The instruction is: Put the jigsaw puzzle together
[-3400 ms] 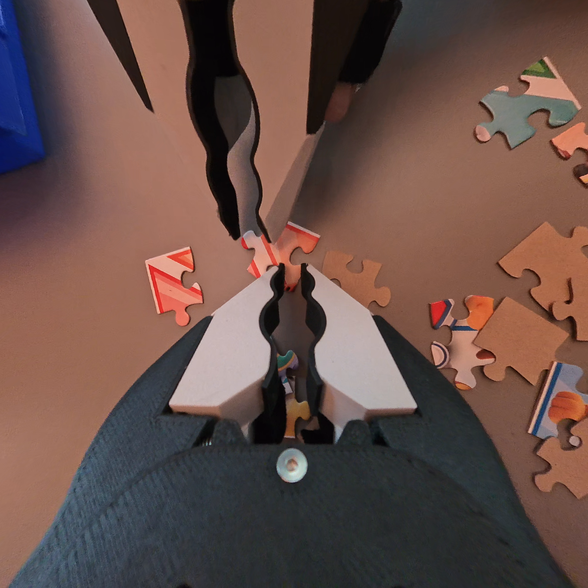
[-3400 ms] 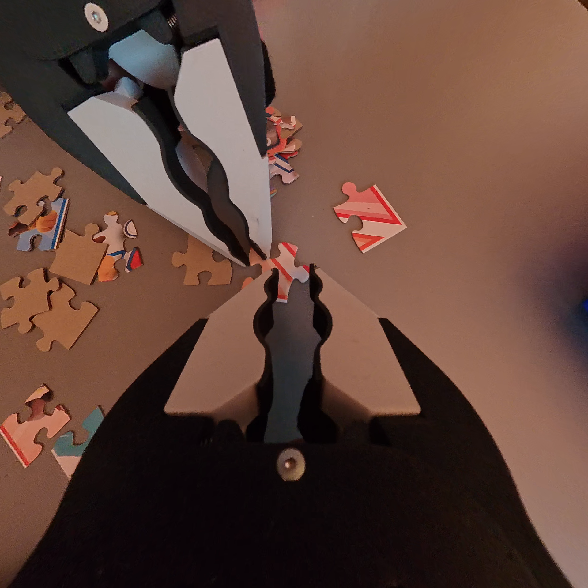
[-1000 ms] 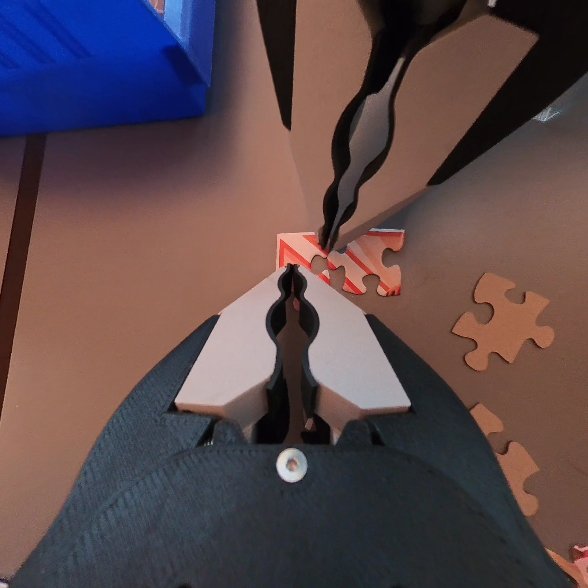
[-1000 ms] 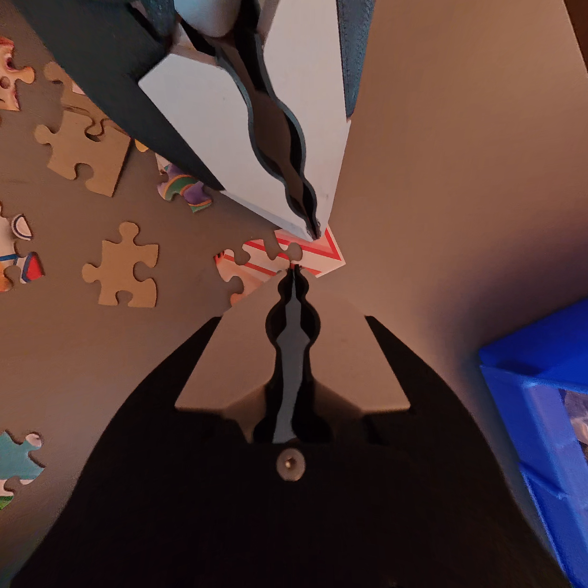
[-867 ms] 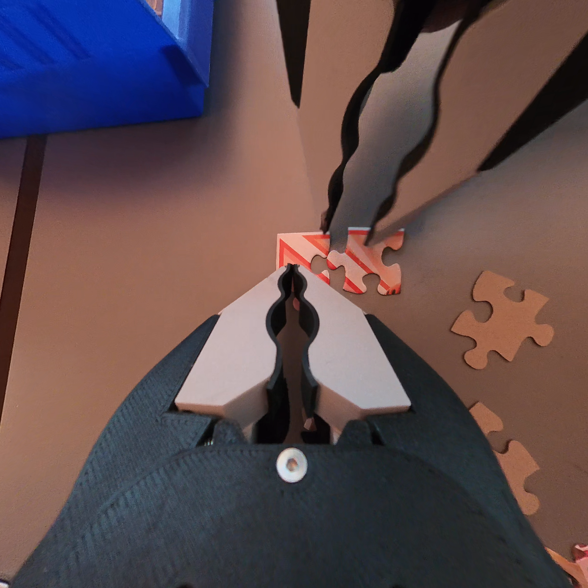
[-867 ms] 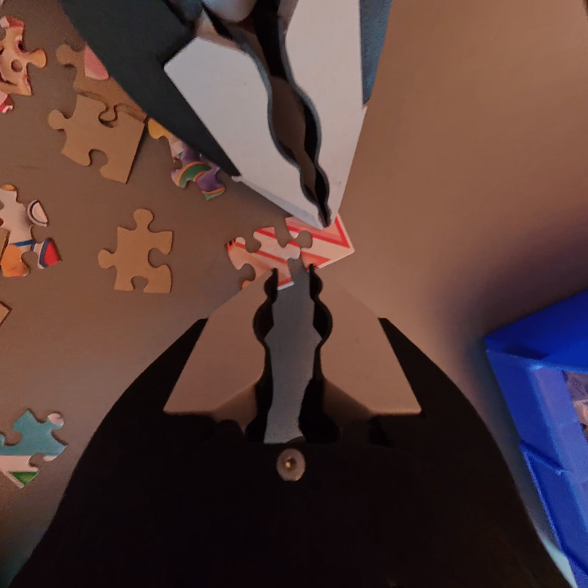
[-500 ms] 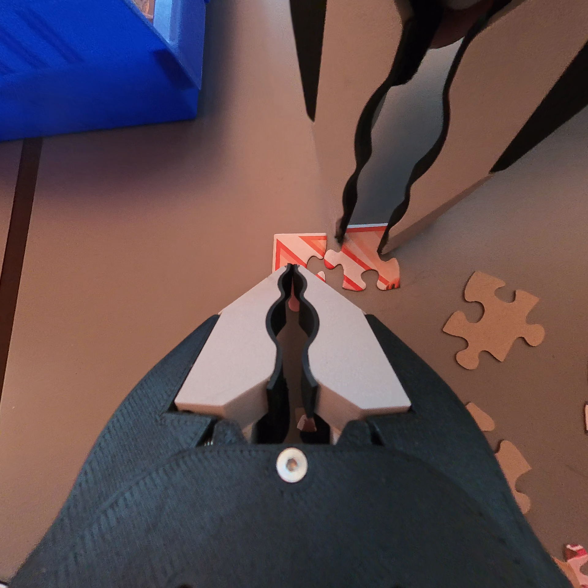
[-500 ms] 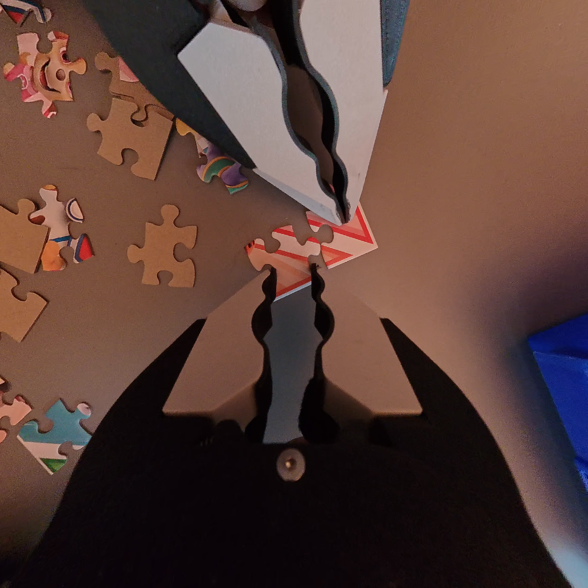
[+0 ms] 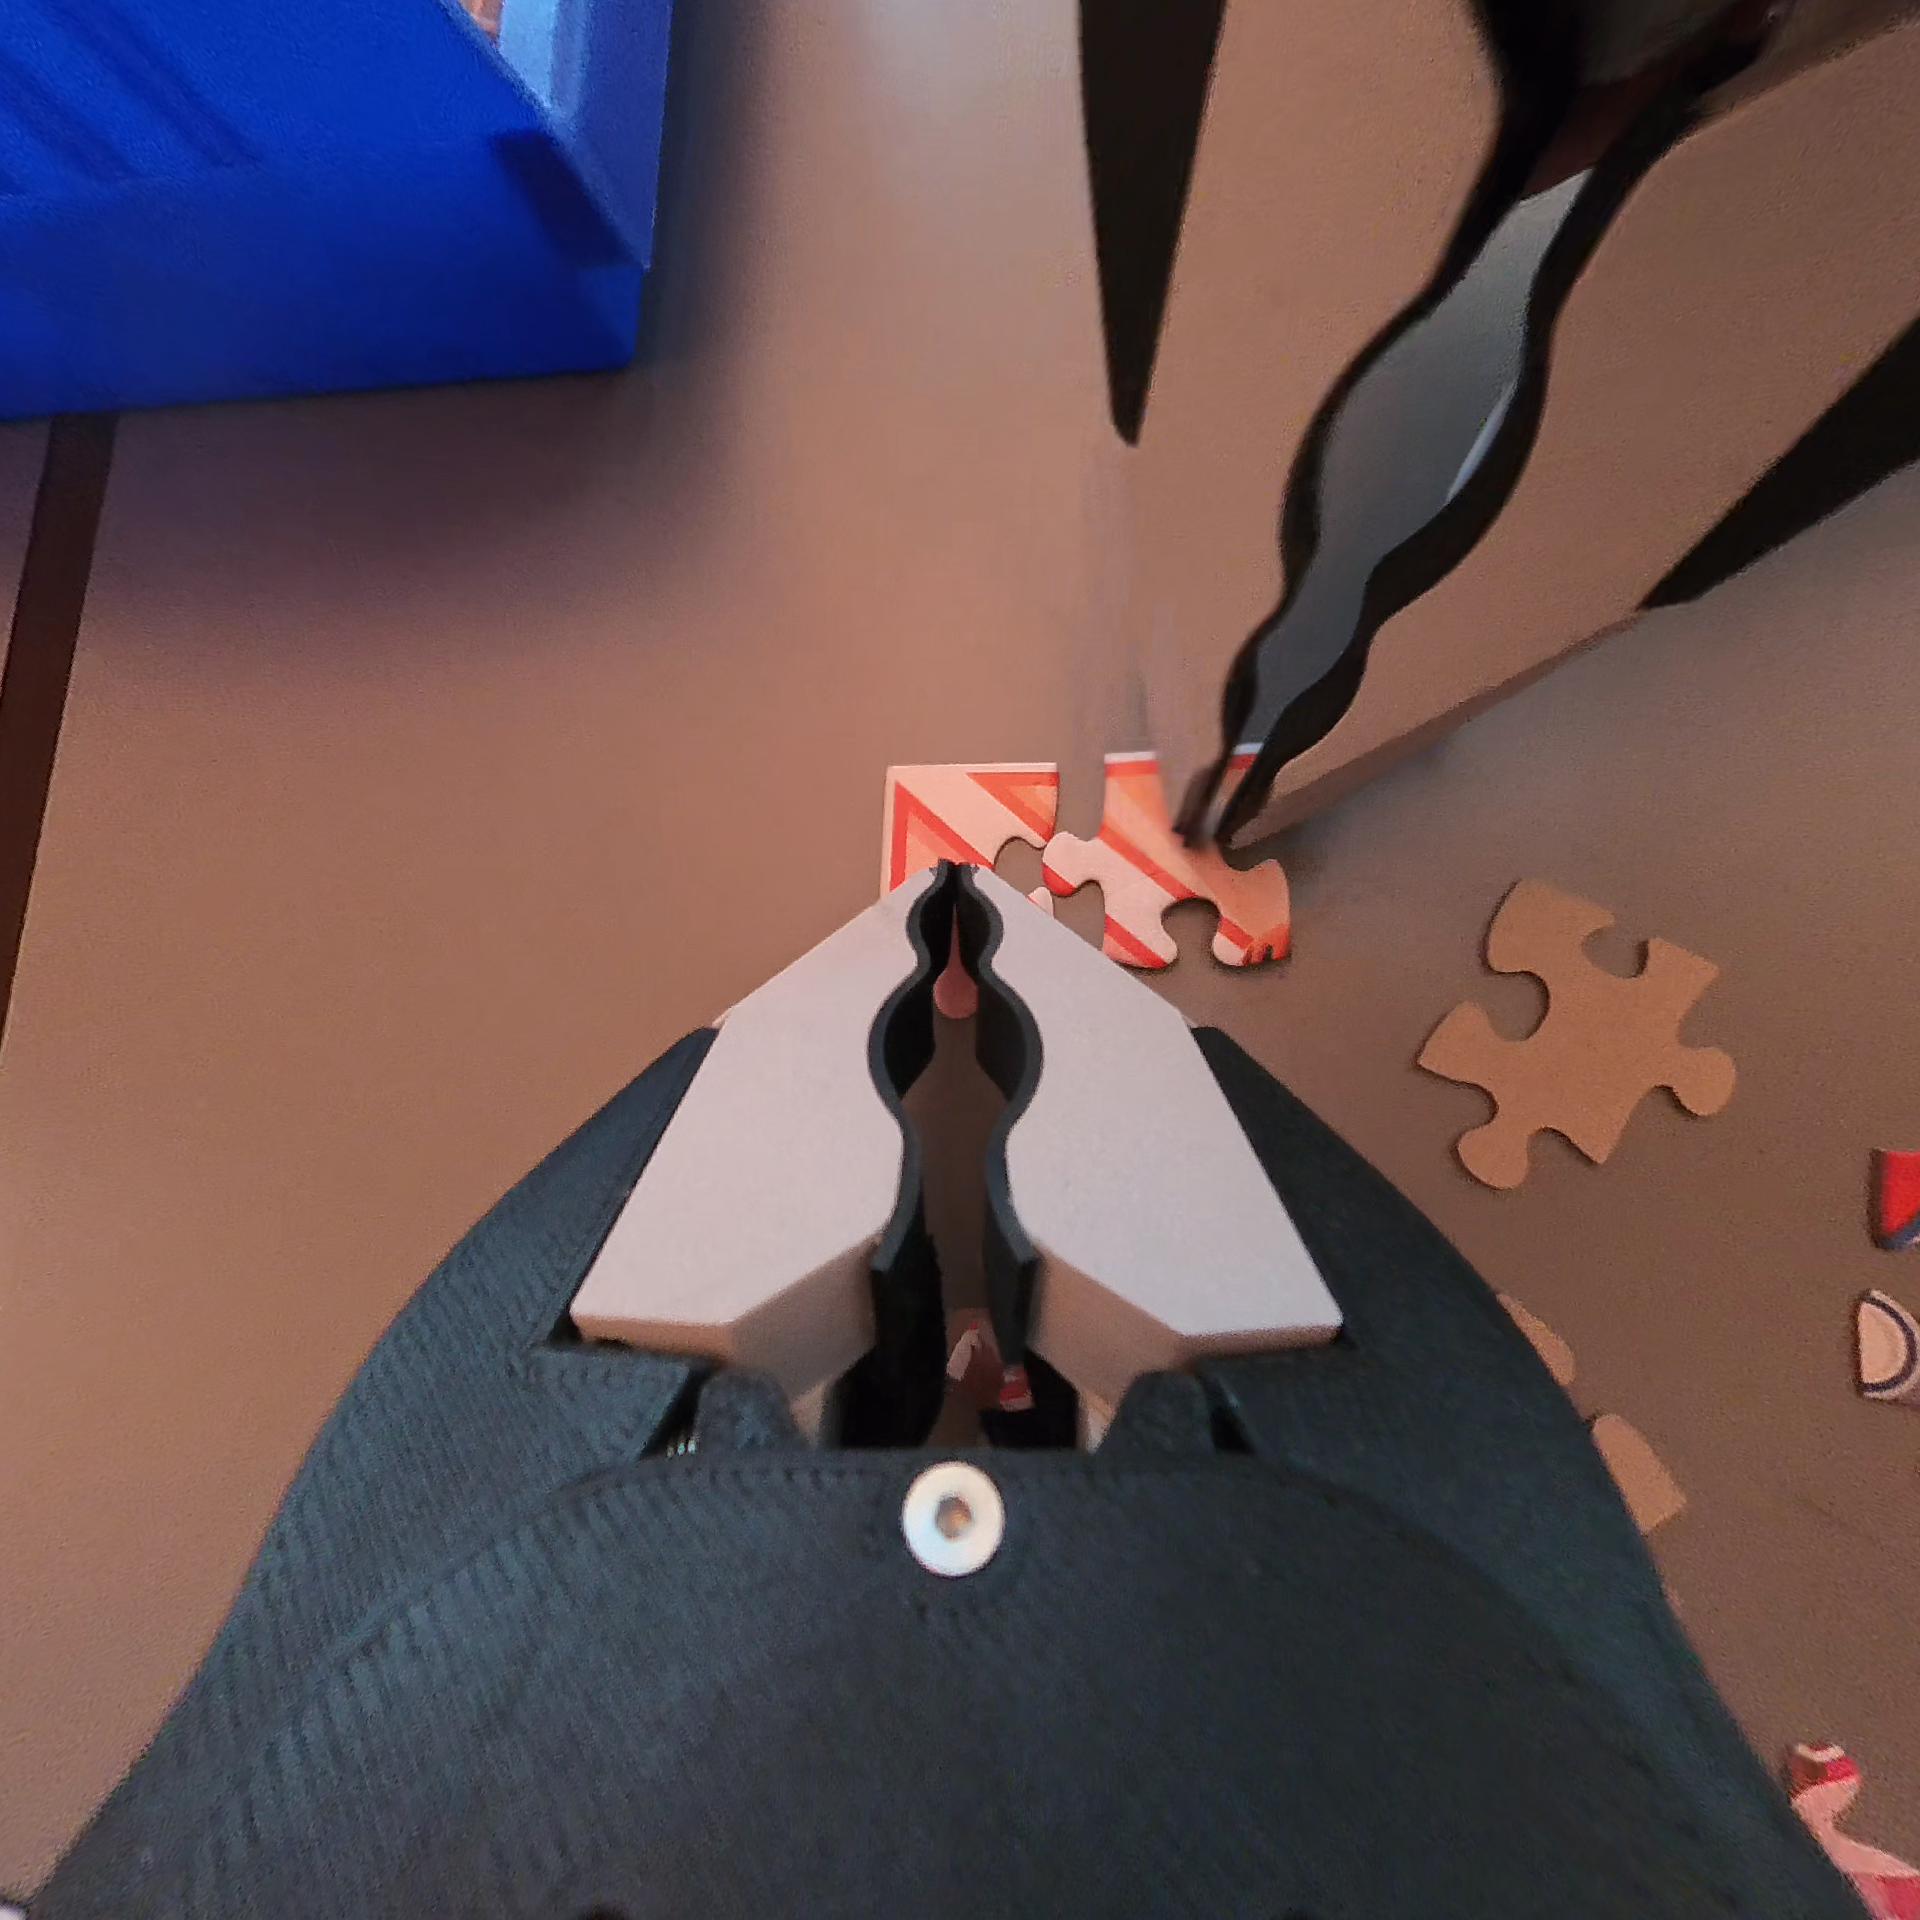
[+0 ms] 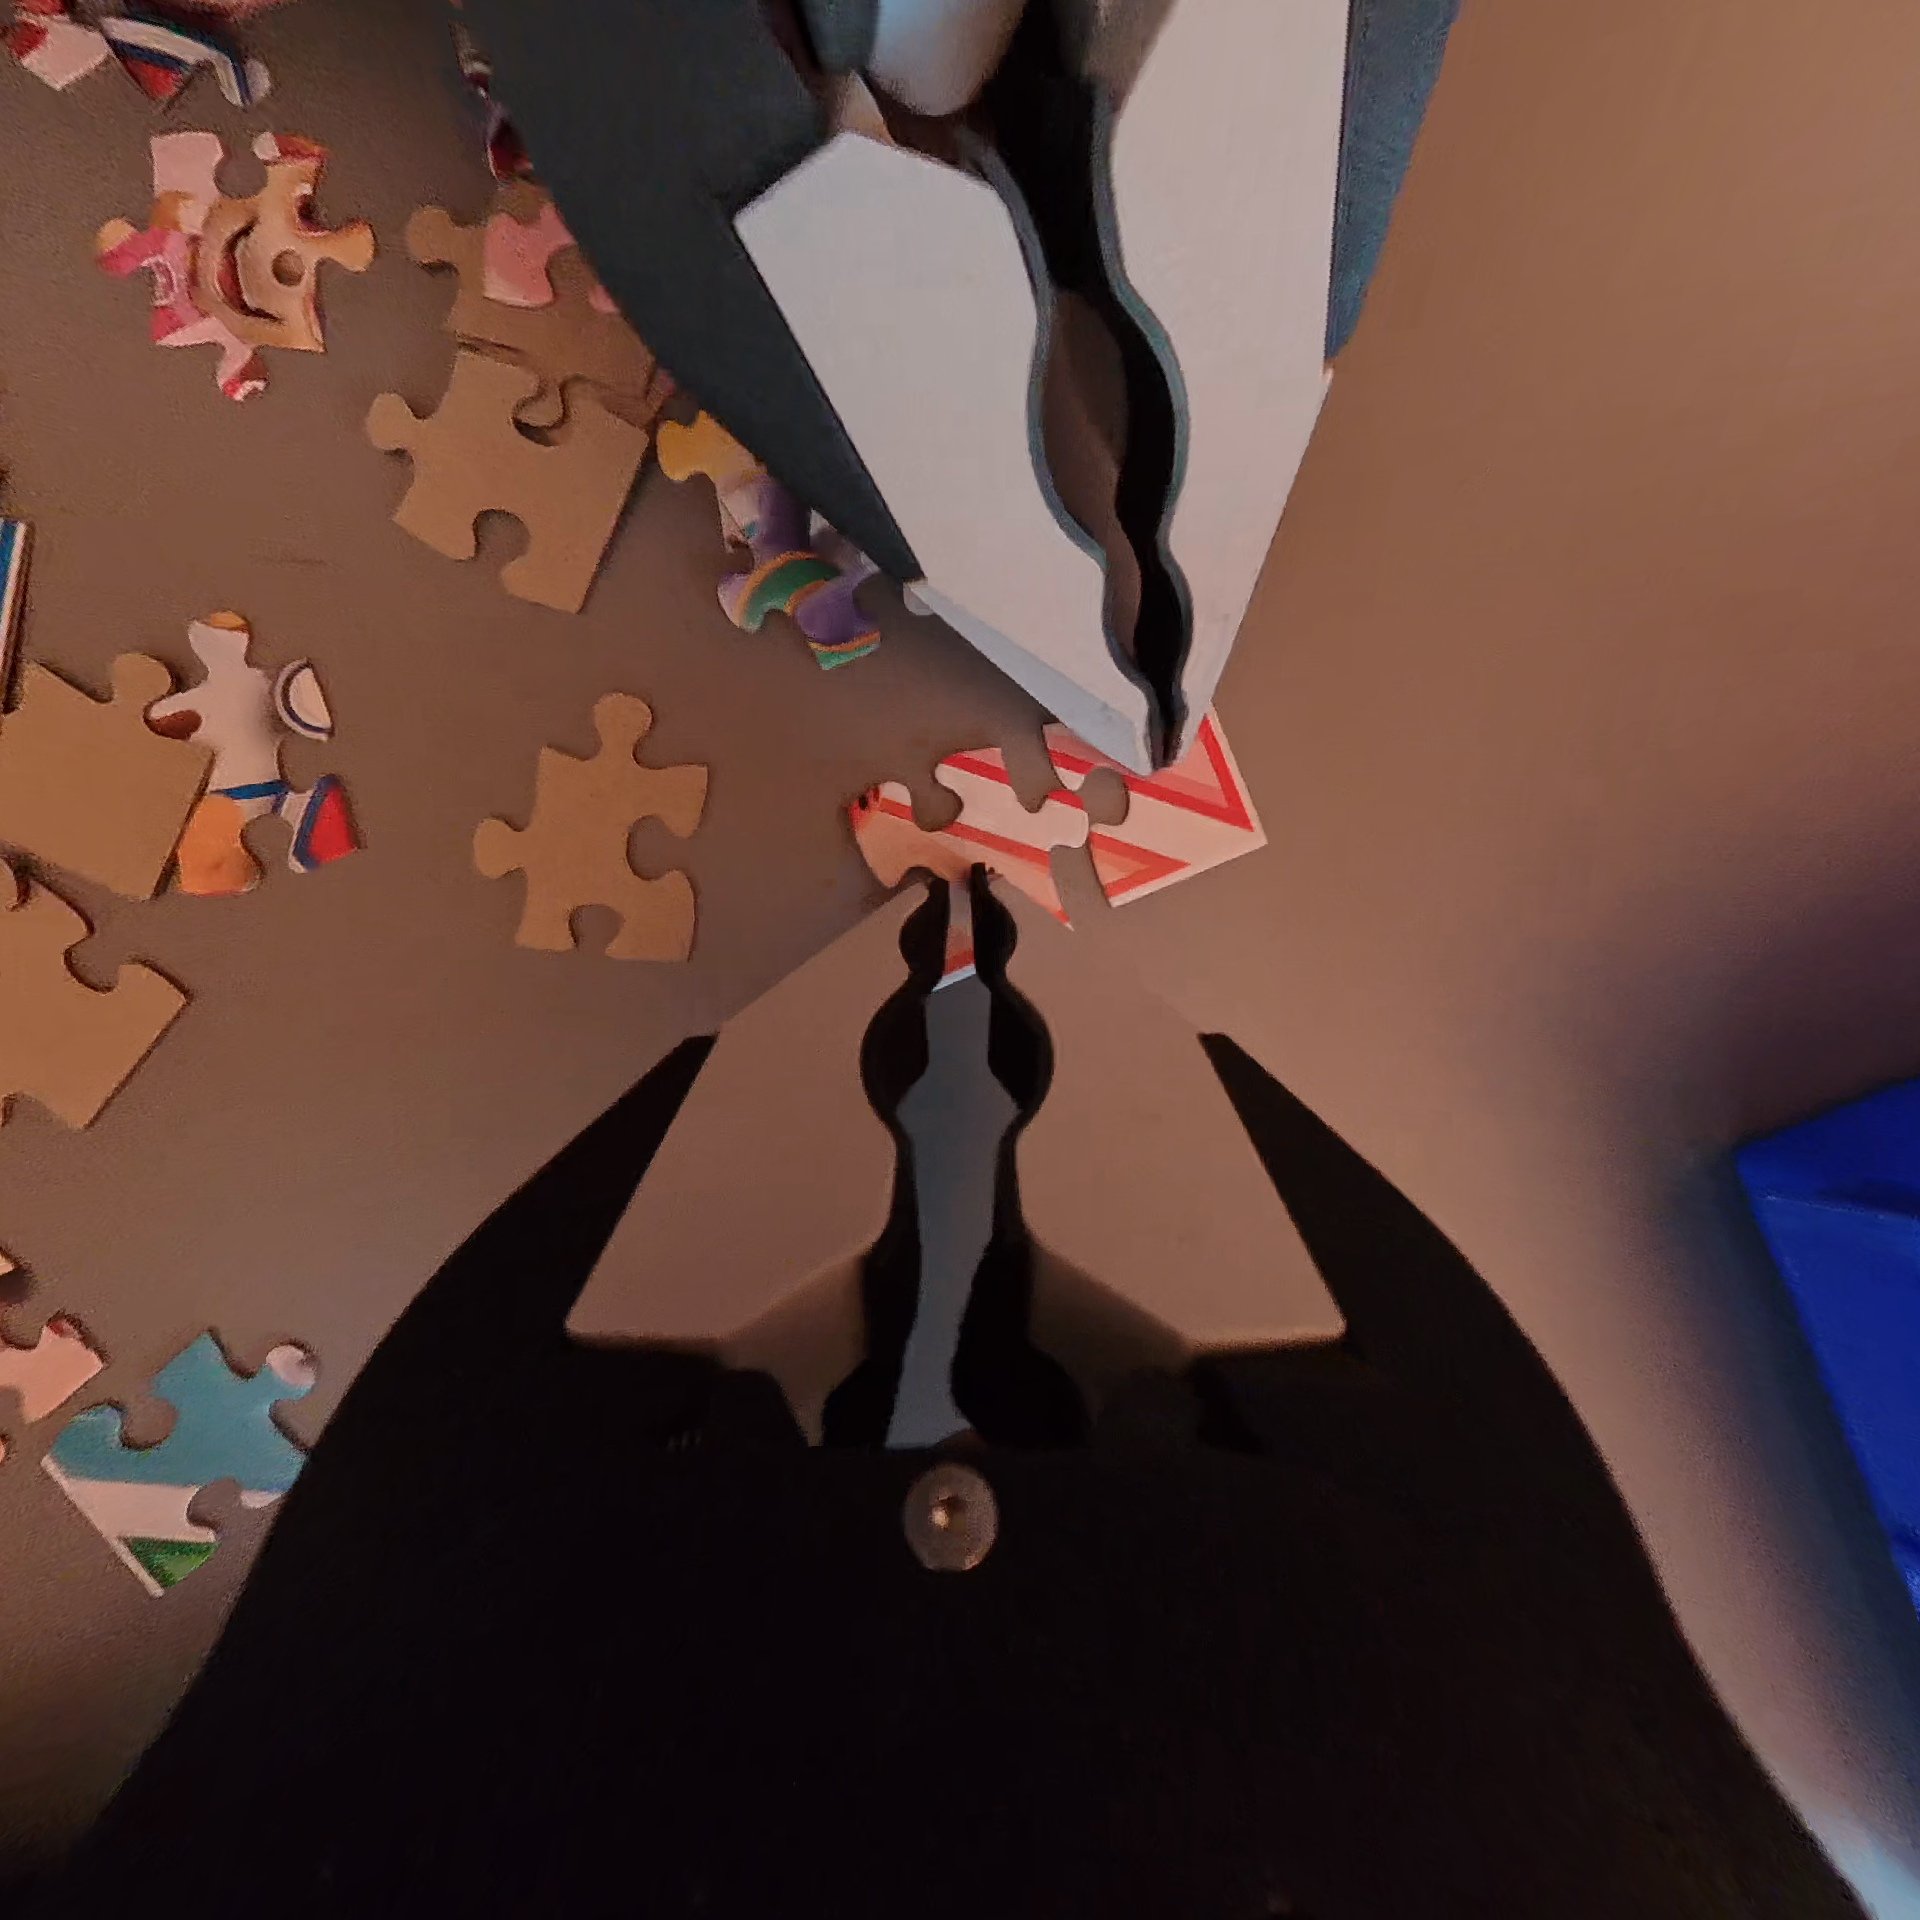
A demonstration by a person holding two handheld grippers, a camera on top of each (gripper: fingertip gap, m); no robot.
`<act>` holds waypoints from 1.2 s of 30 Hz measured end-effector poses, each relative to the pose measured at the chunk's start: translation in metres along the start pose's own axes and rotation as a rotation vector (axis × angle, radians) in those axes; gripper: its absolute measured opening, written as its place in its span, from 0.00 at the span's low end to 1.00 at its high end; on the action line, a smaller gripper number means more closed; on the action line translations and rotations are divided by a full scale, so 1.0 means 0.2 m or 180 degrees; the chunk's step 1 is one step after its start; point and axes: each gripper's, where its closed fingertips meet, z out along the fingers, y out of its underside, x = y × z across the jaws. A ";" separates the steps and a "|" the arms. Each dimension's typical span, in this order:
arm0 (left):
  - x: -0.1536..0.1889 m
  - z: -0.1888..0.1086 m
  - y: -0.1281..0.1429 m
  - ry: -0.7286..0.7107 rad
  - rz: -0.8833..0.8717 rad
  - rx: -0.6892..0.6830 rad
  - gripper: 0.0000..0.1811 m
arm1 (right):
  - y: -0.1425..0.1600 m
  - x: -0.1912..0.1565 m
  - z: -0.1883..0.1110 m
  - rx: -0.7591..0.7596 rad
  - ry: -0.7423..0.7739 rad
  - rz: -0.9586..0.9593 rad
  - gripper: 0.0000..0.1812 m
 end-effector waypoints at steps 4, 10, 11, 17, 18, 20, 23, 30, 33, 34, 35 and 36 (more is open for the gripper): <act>0.00 -0.01 0.01 0.0017 -0.0016 -0.0006 0.00 | 0.00 -0.01 0.01 -0.0074 0.0064 -0.0053 0.00; 0.01 -0.01 0.01 0.0023 -0.0064 0.0014 0.00 | -0.04 -0.06 -0.01 -0.0001 0.0022 -0.0161 0.14; 0.01 -0.01 0.01 0.0030 -0.0075 0.0015 0.00 | -0.03 -0.07 0.00 -0.0031 0.0020 -0.0176 0.17; 0.02 0.00 0.00 0.0045 -0.0079 0.0020 0.00 | -0.03 -0.08 0.03 -0.0037 0.0026 -0.0242 0.10; 0.03 0.00 0.00 0.0063 -0.0090 0.0035 0.00 | -0.03 -0.08 0.03 -0.0034 0.0044 -0.0279 0.09; 0.03 0.00 0.00 0.0074 -0.0098 0.0051 0.00 | -0.04 -0.07 0.04 -0.0025 0.0088 -0.0353 0.10; 0.03 0.00 0.00 0.0077 -0.0100 0.0052 0.00 | -0.05 -0.09 0.05 0.0042 0.0003 -0.0357 0.08; 0.04 0.00 0.00 0.0076 -0.0097 0.0046 0.00 | -0.05 -0.10 0.05 0.0167 -0.0160 -0.0242 0.04; 0.04 0.00 0.00 0.0072 -0.0106 0.0055 0.00 | -0.05 -0.12 0.04 0.0172 -0.0142 -0.0358 0.00; 0.04 0.00 0.00 0.0076 -0.0114 0.0058 0.00 | -0.06 -0.12 0.05 0.0163 -0.0073 -0.0403 0.00; 0.04 0.00 0.00 0.0080 -0.0120 0.0064 0.00 | -0.06 -0.12 0.05 0.0160 -0.0025 -0.0438 0.00; 0.04 0.00 0.00 0.0087 -0.0123 0.0071 0.00 | -0.06 -0.13 0.05 0.0166 0.0002 -0.0451 0.00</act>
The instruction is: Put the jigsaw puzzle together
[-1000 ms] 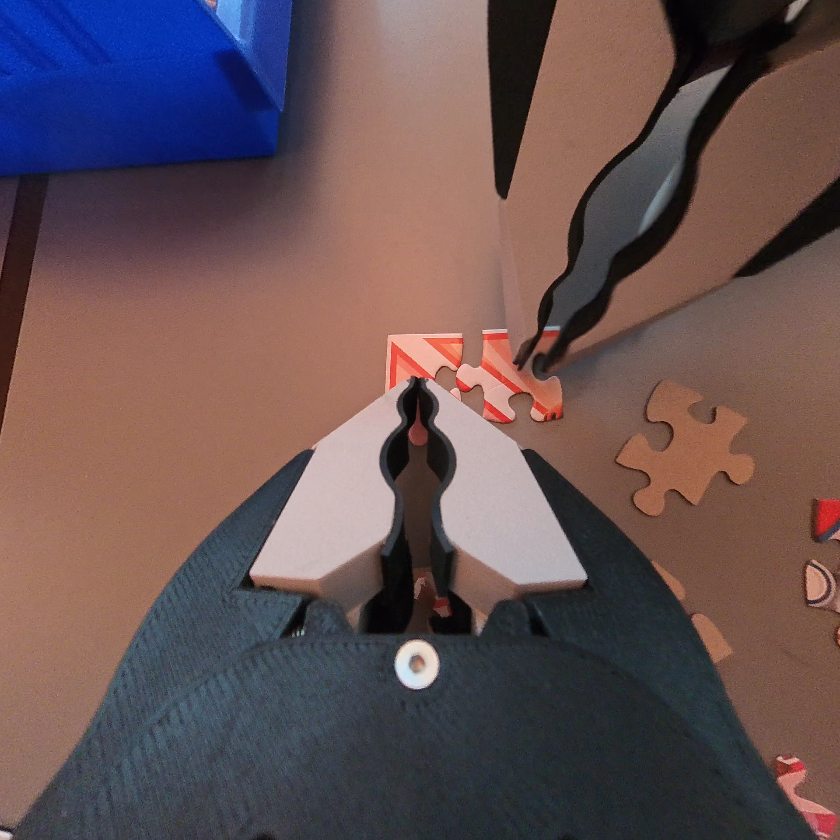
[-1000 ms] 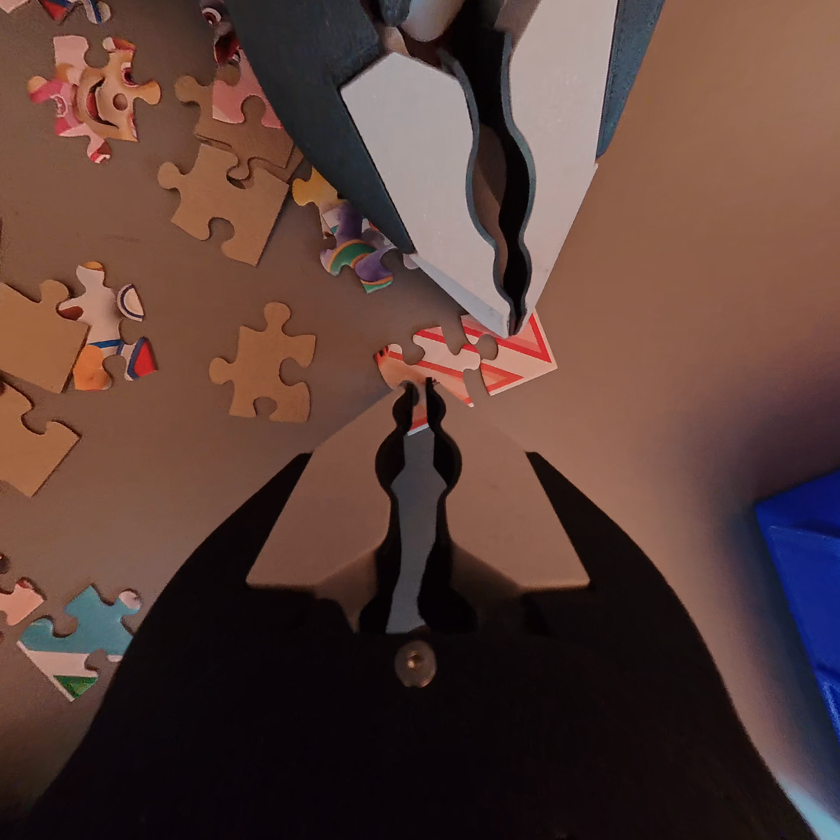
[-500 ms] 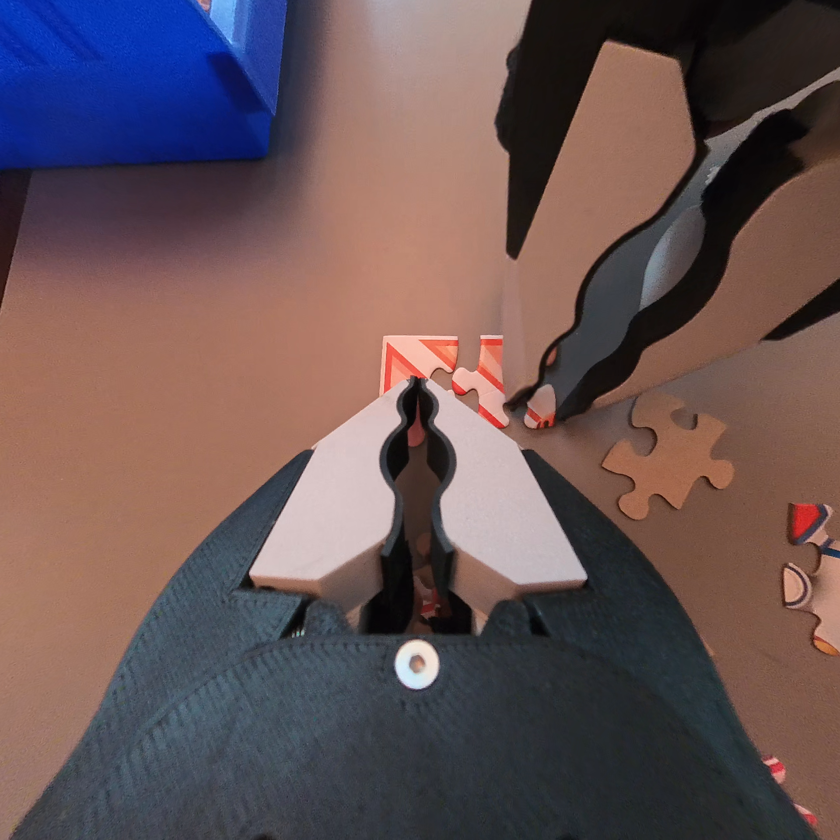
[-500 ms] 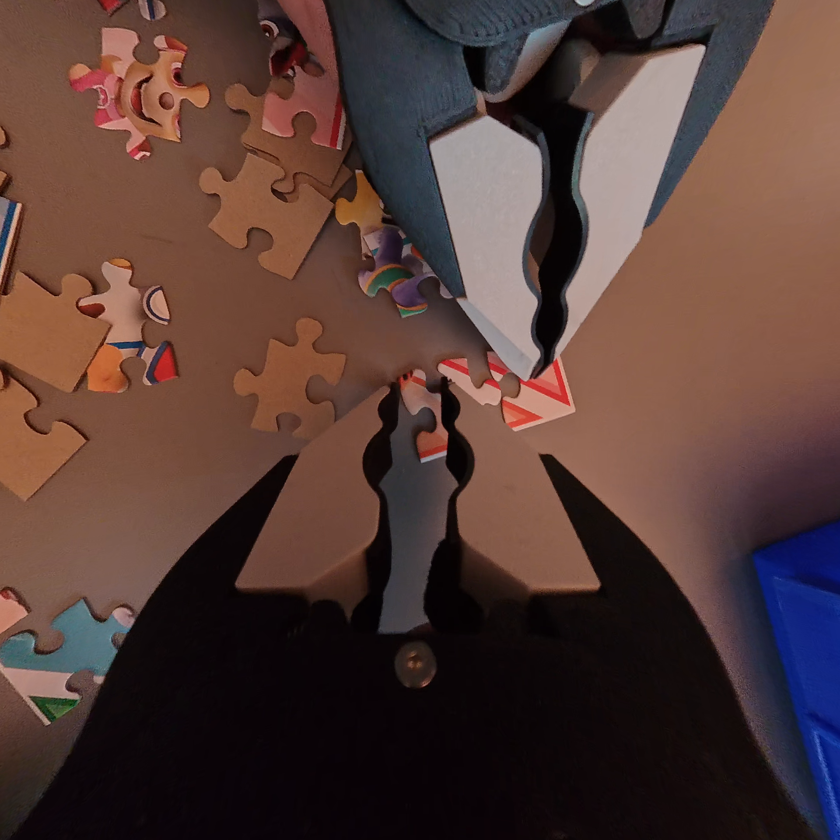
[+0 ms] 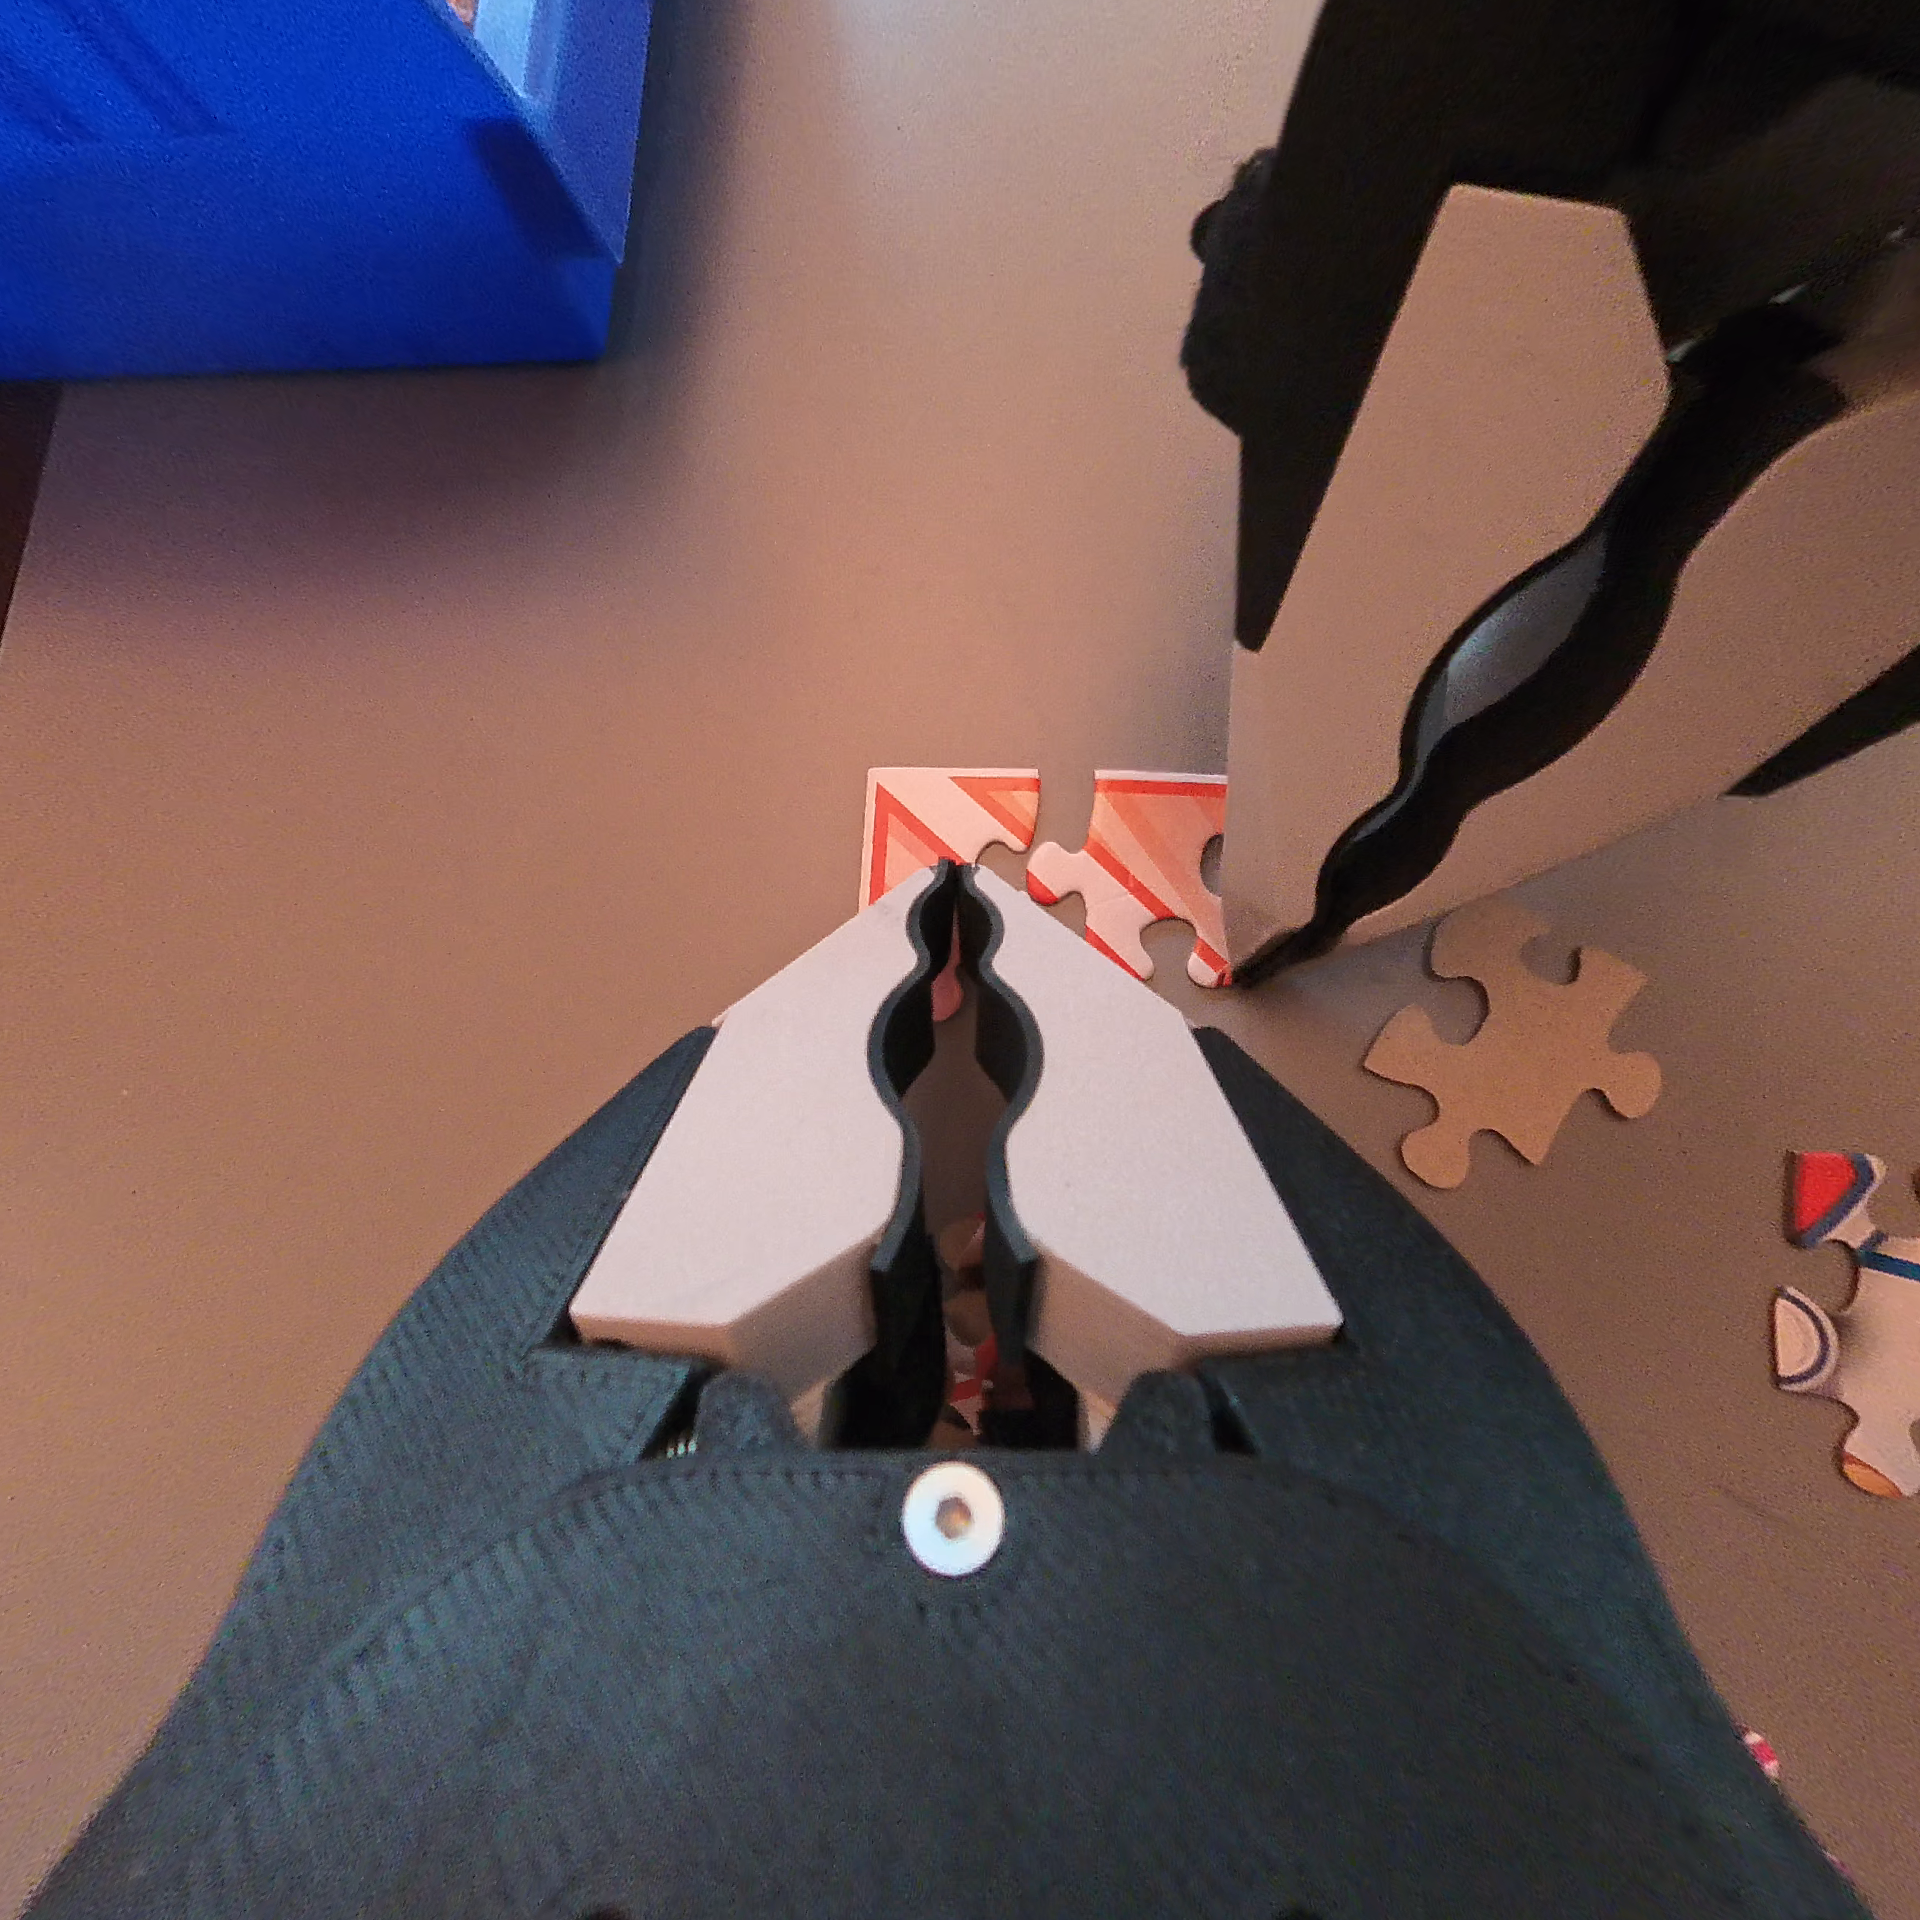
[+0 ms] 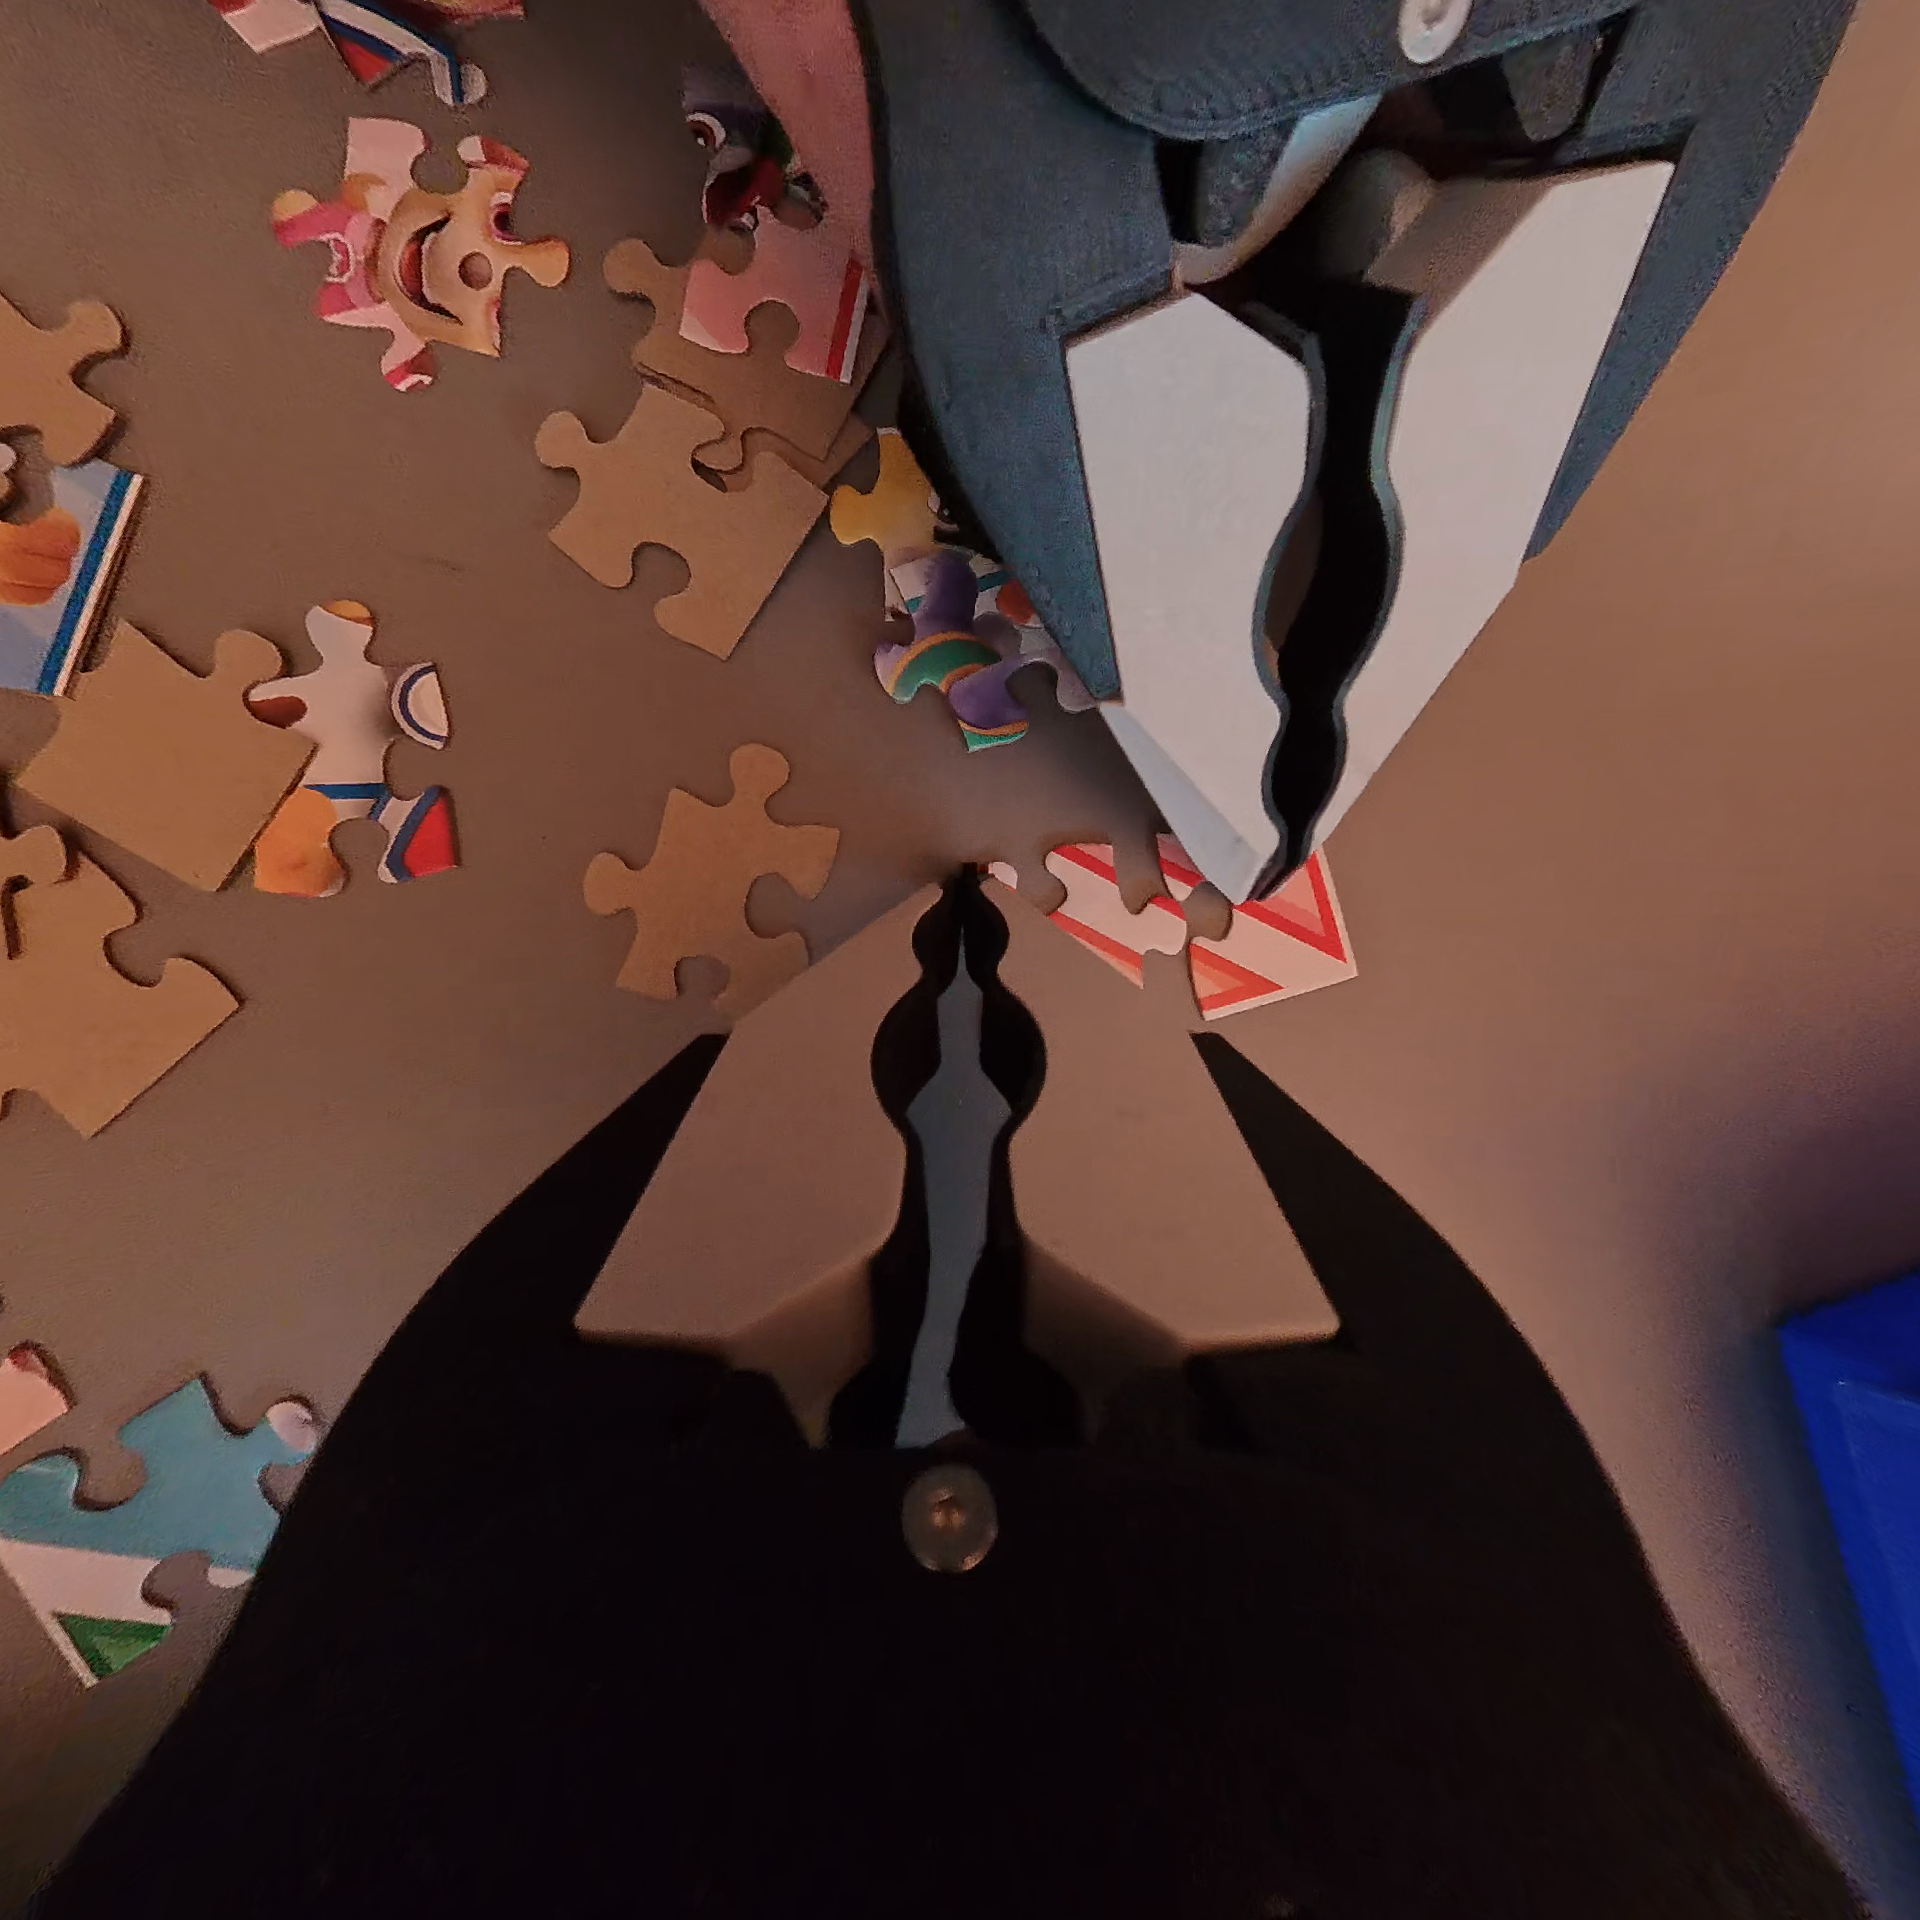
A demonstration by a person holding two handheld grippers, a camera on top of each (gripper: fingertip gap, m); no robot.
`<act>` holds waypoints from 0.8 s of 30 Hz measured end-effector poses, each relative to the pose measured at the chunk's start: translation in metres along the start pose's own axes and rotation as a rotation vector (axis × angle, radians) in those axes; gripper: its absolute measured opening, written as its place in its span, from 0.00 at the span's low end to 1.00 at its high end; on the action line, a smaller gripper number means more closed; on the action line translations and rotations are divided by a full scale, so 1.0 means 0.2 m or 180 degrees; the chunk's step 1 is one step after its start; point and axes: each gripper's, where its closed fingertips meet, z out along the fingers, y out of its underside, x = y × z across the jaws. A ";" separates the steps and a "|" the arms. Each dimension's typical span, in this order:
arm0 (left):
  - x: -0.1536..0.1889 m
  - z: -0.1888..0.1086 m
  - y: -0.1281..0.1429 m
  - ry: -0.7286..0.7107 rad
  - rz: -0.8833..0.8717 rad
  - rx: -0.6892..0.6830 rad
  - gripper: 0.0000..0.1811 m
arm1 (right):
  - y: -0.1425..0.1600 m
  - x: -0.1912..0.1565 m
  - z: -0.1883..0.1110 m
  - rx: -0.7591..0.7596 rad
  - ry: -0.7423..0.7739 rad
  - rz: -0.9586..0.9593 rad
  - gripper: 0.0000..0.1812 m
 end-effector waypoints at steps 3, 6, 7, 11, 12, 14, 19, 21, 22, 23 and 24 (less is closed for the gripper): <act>0.00 0.00 0.00 0.0039 -0.0030 0.0011 0.00 | 0.00 0.00 -0.01 0.0004 0.0069 -0.0019 0.00; 0.00 0.00 0.00 0.0053 -0.0038 0.0010 0.00 | 0.01 0.02 -0.01 0.0030 0.0117 0.0007 0.05; 0.00 0.00 0.00 0.0058 -0.0039 0.0009 0.00 | 0.01 0.02 0.00 0.0062 0.0097 0.0024 0.04; 0.01 0.00 0.00 0.0090 -0.0056 0.0013 0.00 | 0.01 0.02 -0.01 0.0181 0.0009 0.0103 0.03; 0.02 0.00 0.00 0.0097 -0.0063 0.0017 0.00 | 0.01 0.02 0.00 0.0199 -0.0004 0.0099 0.03; 0.03 0.00 0.00 0.0107 -0.0070 0.0027 0.00 | 0.00 0.01 0.00 0.0221 -0.0002 0.0078 0.02; 0.04 0.00 0.01 0.0174 -0.0123 0.0037 0.00 | 0.00 0.00 0.00 0.0217 0.0128 -0.0098 0.00; 0.04 0.00 0.01 0.0201 -0.0165 0.0037 0.00 | 0.00 0.00 0.00 0.0224 0.0165 -0.0128 0.00; 0.04 0.00 0.01 0.0205 -0.0172 0.0036 0.00 | 0.00 0.00 0.00 0.0225 0.0179 -0.0142 0.00; 0.04 0.00 0.01 0.0216 -0.0194 0.0035 0.00 | 0.00 0.00 0.00 0.0214 0.0212 -0.0181 0.00; 0.05 0.00 0.01 0.0240 -0.0222 0.0032 0.00 | 0.00 0.00 0.00 0.0188 0.0266 -0.0243 0.00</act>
